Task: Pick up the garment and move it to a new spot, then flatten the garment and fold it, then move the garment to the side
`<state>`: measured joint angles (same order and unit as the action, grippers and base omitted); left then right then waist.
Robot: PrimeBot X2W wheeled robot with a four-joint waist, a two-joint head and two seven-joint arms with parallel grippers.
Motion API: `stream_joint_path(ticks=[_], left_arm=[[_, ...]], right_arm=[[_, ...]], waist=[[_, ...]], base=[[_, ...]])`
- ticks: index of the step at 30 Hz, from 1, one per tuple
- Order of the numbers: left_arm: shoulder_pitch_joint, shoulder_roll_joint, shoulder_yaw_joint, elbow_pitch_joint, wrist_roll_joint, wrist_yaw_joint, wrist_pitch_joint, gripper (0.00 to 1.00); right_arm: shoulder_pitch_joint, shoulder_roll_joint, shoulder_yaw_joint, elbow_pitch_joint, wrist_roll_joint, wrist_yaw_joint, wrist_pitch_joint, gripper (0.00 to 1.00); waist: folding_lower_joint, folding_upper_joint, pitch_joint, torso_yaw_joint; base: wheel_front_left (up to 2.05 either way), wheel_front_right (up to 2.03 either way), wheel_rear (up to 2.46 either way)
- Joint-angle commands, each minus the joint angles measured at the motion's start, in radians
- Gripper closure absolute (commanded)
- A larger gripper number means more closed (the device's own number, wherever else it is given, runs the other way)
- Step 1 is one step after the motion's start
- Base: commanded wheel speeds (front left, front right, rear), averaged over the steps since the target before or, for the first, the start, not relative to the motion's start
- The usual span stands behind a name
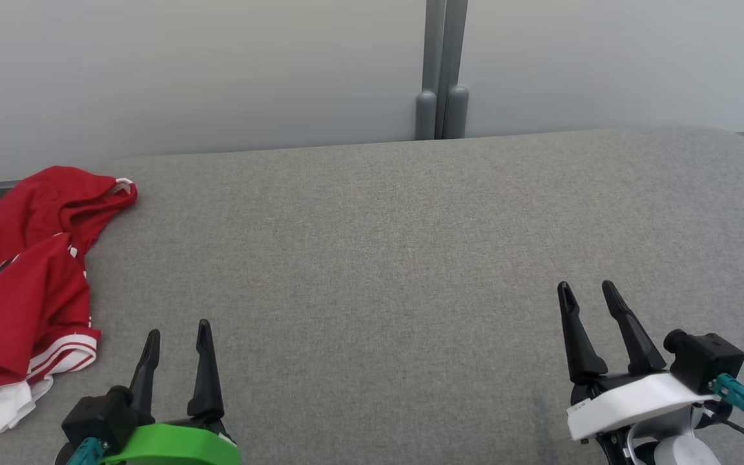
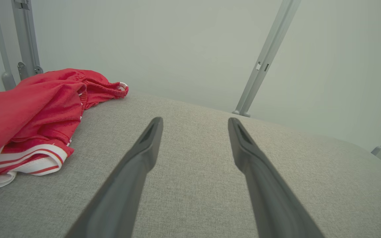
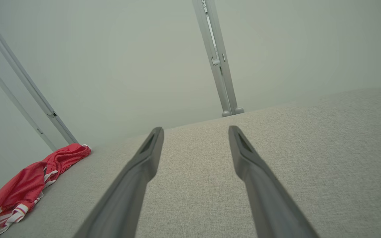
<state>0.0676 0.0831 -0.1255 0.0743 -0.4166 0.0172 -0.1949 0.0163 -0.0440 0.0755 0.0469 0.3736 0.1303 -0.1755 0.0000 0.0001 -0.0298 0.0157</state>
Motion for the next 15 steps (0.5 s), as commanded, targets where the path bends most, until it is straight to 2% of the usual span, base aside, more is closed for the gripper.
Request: stream_joint_path(ticks=[1,15], left_arm=[[0.003,0.001,0.003,-0.003,0.031,-0.005,-0.011,0.0],[0.008,0.0,-0.008,0.003,0.13,0.009,-0.034,0.0]], right_arm=[[-0.007,-0.006,0.006,-0.005,-0.033,0.0,-0.013,0.0],[-0.01,-0.007,0.027,0.0,-0.14,0.001,-0.044,0.0]], waist=[[0.0,-0.0001,0.0,0.001],[0.0,-0.0001,-0.002,0.004]], base=[[0.0,0.0,0.0],[0.0,0.0,0.0]])
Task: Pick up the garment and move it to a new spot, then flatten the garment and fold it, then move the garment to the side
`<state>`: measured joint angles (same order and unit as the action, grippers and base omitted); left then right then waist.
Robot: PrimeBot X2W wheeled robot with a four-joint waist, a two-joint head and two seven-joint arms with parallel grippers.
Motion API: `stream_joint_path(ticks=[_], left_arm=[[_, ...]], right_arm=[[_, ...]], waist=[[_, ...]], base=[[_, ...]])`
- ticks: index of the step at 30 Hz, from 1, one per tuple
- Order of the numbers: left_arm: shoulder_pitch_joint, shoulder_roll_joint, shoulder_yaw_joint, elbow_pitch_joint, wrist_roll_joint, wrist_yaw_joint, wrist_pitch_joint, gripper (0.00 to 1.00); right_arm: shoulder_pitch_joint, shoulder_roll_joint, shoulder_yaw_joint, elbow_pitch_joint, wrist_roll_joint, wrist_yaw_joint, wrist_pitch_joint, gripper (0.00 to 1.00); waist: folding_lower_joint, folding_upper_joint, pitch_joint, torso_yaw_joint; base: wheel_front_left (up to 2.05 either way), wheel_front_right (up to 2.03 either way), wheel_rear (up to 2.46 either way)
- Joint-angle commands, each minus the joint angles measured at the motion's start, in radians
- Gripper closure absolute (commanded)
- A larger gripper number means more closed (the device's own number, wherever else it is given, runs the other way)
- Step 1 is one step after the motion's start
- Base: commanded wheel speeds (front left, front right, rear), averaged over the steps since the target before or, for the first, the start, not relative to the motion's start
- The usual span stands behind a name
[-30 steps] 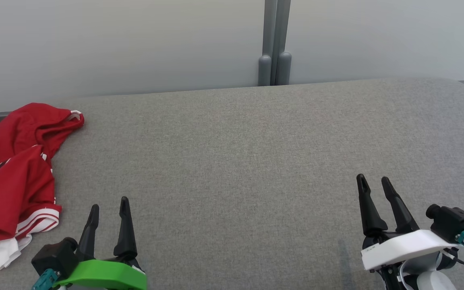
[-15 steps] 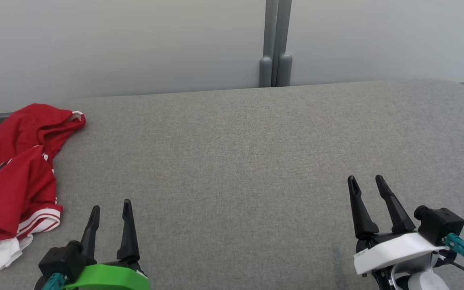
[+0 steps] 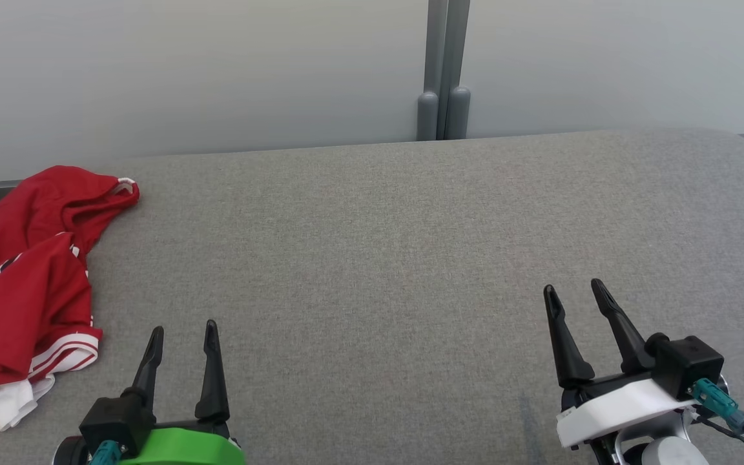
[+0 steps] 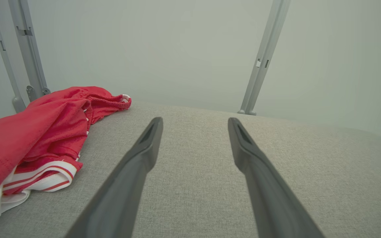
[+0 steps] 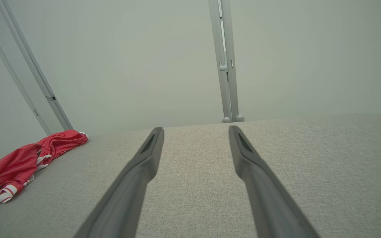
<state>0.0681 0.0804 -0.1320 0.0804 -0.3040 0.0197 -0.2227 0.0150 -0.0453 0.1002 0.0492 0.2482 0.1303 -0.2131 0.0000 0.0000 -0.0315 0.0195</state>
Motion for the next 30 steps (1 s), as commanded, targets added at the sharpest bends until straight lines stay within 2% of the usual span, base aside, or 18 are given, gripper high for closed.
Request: stream_joint_path(ticks=[1,23,30], left_arm=[[0.009,0.003,-0.003,-0.003,0.026,0.008,-0.009,0.0],[0.03,0.005,-0.012,-0.009,0.145,0.024,-0.046,0.0],[0.026,0.006,-0.011,-0.006,0.131,0.028,-0.043,0.0]], right_arm=[[-0.008,-0.006,0.004,-0.001,-0.023,0.001,-0.01,0.0],[-0.015,-0.007,0.026,-0.004,-0.171,0.001,-0.056,0.0],[-0.015,-0.007,0.019,0.002,-0.155,0.001,-0.054,0.0]], waist=[[0.0,0.0,0.0,0.0],[0.0,0.0,0.005,0.003],[0.0,0.0,0.008,0.003]], base=[[0.0,0.0,0.0],[0.0,0.0,0.0],[0.0,0.0,0.0]])
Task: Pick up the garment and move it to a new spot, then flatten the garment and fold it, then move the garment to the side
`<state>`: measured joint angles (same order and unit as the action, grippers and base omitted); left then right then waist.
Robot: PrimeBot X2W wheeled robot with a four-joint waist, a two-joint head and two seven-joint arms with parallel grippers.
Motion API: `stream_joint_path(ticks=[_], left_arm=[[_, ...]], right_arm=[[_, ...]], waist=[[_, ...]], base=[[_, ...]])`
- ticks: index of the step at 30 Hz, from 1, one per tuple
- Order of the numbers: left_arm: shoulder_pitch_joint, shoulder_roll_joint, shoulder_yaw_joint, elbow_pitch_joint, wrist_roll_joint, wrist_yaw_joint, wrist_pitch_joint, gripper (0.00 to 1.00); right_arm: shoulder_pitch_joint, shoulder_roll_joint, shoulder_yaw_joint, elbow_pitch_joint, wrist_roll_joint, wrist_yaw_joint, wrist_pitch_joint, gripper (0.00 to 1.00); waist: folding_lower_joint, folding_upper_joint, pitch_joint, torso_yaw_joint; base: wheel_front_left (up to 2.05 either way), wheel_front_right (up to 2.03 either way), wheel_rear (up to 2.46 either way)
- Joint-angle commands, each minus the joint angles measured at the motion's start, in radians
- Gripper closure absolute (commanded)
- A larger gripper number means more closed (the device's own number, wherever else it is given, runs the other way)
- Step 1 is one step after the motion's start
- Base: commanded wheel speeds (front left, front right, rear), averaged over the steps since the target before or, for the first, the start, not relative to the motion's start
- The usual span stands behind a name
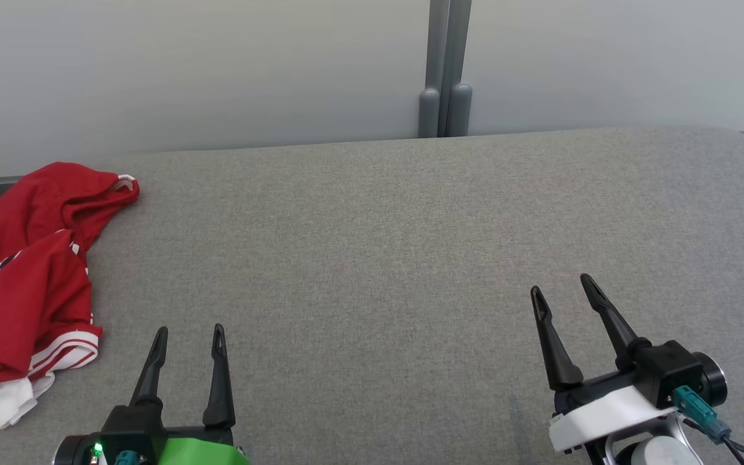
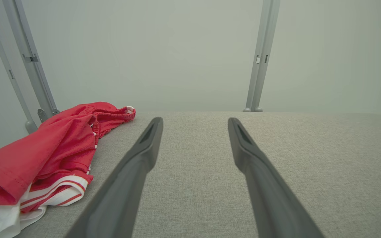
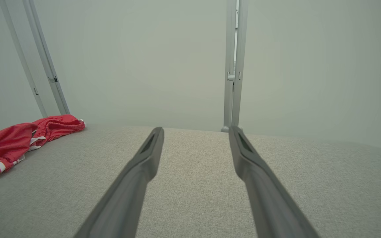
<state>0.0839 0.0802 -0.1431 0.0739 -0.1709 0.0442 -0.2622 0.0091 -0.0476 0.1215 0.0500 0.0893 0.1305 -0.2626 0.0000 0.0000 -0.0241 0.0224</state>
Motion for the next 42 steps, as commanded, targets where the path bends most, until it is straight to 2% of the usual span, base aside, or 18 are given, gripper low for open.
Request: stream_joint_path(ticks=[1,22,26,32,42], left_arm=[[0.01,0.007,0.0,0.0,-0.002,0.004,-0.003,0.0],[0.003,0.019,-0.009,0.0,-0.015,0.01,-0.003,0.0],[-0.006,0.02,-0.008,0.003,-0.023,0.015,0.0,0.0],[-0.02,0.021,0.002,0.007,-0.036,0.024,0.002,0.0],[-0.007,0.034,0.013,0.003,-0.048,0.033,0.006,0.0]], right_arm=[[-0.009,-0.005,-0.003,0.002,0.004,0.0,-0.004,0.0],[-0.009,-0.005,-0.009,0.0,0.006,0.0,-0.004,0.0],[-0.009,-0.005,-0.009,-0.006,0.006,0.0,-0.004,0.0],[-0.008,-0.005,0.0,-0.014,0.012,0.0,-0.004,0.0],[-0.006,-0.004,0.011,-0.017,0.019,0.0,-0.004,0.0]], waist=[[0.0,0.0,0.001,0.0],[0.0,0.0,0.01,0.008],[0.0,0.0,0.013,0.027],[0.0,0.0,0.014,0.099],[0.0,0.0,0.008,0.305]], base=[[0.0,0.0,0.0],[0.0,0.0,0.0],[0.0,0.0,0.0],[0.0,0.0,0.0],[0.0,0.0,0.0]])
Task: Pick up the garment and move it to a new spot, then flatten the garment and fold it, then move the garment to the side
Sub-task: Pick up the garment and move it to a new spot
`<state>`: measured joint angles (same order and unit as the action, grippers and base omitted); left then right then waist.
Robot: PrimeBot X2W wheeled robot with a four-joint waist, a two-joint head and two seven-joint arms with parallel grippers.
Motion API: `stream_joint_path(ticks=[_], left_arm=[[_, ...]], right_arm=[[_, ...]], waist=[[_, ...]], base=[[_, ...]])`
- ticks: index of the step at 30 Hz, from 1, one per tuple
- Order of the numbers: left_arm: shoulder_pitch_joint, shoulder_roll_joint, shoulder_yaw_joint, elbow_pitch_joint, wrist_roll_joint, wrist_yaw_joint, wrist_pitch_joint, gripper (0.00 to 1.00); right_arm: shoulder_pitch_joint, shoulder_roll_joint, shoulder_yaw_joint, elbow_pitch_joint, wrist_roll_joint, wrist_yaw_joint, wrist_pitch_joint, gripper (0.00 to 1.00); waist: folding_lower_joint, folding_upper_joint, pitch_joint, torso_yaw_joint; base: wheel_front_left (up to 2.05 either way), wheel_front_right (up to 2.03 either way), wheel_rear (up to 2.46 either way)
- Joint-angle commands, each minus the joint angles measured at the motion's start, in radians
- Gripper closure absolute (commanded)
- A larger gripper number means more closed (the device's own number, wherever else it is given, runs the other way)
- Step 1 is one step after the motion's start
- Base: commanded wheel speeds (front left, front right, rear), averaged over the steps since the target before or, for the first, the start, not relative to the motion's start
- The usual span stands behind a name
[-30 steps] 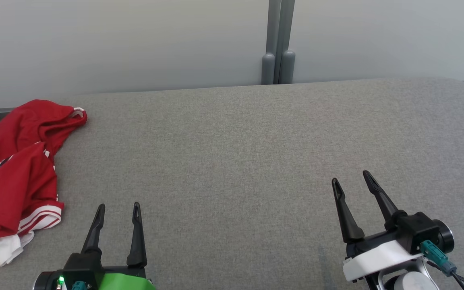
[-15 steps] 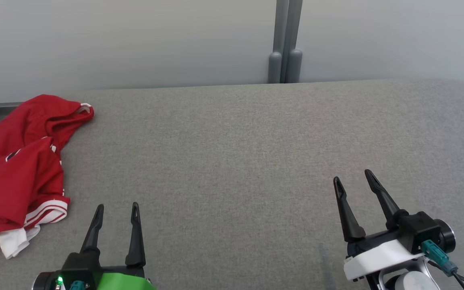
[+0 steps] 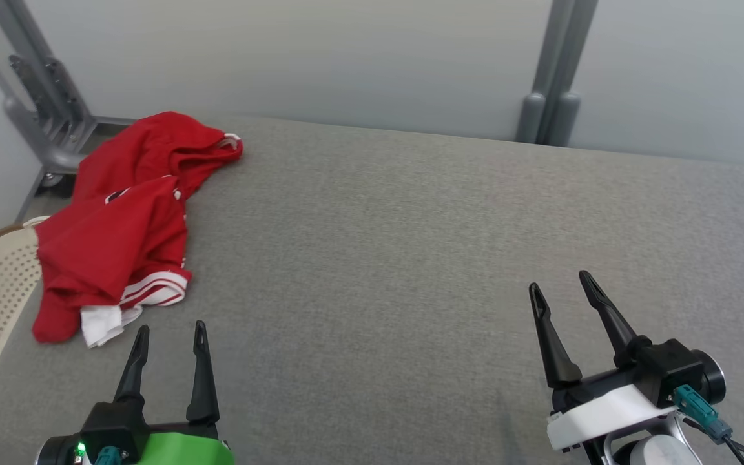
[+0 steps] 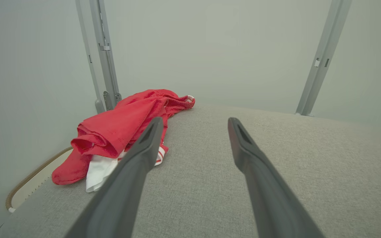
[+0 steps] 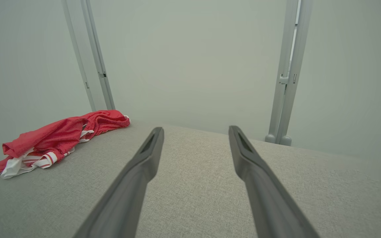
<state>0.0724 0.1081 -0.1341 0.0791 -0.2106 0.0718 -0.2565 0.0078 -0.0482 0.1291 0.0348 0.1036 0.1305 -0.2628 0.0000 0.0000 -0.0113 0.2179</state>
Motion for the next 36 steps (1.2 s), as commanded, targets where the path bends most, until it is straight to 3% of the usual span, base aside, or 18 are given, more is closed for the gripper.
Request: stream_joint_path(ticks=[1,14,30,36], left_arm=[[0.007,0.008,0.001,-0.002,-0.008,0.005,0.002,0.0],[0.032,0.026,-0.003,-0.024,-0.017,0.007,0.024,0.0],[0.019,0.047,-0.009,-0.046,-0.026,0.017,0.067,0.0],[-0.069,0.093,-0.02,-0.059,-0.016,-0.023,0.123,0.0]], right_arm=[[-0.003,-0.004,0.001,-0.001,0.007,0.0,-0.004,0.0],[0.01,-0.004,0.026,0.014,0.032,0.0,-0.004,0.0],[0.005,-0.004,0.021,0.014,0.026,0.0,-0.004,0.0],[-0.01,-0.004,0.009,0.006,0.01,0.0,-0.004,0.0]], waist=[[0.0,0.0,-0.007,0.132],[0.0,0.0,-0.022,0.276],[0.0,0.0,-0.012,0.245],[0.0,0.0,0.014,0.236]], base=[[0.0,0.0,0.0],[0.0,0.0,0.0],[0.0,0.0,0.0],[0.0,0.0,0.0]])
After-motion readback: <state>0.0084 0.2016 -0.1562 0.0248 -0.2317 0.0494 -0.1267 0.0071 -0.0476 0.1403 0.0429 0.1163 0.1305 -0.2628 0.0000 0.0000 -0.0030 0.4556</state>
